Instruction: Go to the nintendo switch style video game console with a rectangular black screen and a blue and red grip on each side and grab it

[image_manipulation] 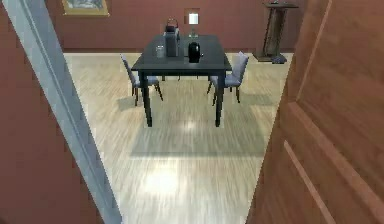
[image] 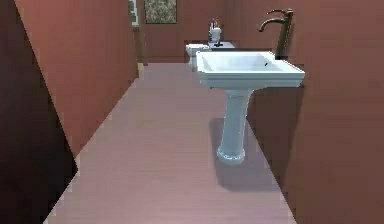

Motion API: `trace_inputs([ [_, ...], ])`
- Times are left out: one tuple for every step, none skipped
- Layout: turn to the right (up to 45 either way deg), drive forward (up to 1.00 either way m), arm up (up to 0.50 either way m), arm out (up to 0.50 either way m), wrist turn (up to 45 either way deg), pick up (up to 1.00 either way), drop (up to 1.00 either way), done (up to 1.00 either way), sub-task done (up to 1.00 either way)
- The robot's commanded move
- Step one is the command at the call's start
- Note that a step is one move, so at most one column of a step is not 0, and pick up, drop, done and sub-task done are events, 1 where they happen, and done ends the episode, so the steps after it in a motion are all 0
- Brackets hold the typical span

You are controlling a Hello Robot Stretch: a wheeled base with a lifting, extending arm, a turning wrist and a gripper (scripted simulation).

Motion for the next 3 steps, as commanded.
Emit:
trace_inputs([
  [0.0,0.15,0.00,0.00,0.0,0.00,0.00,0.00,0.00],
  [-27.0,0.00,0.00,0.00,0.0,0.00,0.00,0.00,0.00],
  [-3.0,0.00,0.00,0.00,0.0,0.00,0.00,0.00,0.00],
])
